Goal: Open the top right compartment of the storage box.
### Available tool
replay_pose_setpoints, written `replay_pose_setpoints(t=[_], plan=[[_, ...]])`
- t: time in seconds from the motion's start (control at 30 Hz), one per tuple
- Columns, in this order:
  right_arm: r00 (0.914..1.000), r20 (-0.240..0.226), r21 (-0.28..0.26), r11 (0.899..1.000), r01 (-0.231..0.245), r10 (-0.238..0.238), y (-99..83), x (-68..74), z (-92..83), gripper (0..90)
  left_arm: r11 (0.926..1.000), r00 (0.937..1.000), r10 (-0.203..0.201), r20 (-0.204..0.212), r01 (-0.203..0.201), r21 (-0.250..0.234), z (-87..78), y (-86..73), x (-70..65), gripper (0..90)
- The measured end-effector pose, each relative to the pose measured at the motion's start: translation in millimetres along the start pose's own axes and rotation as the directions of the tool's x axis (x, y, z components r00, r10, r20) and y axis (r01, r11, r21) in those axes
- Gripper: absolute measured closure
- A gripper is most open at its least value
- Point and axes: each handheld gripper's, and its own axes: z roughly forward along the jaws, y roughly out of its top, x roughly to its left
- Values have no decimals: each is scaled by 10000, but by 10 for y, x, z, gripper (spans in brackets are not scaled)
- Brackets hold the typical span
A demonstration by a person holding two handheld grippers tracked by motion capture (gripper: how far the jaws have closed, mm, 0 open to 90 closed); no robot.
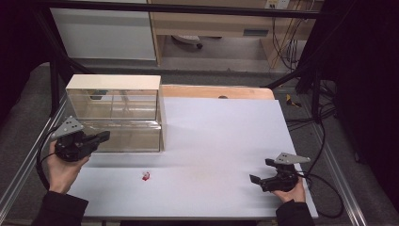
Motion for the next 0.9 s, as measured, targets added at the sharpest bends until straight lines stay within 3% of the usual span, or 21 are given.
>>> replay_pose_setpoints(t=[0.57,0.9], plan=[[10000,12,19,10000,35,-35,-1,0,2,6,9992,9994,-84,-324,71,-404,4,179,42,898],[10000,22,24,10000,43,-43,-1,-1,3,6,9975,9992,-121,-391,94,-696,-28,165,32,899]])
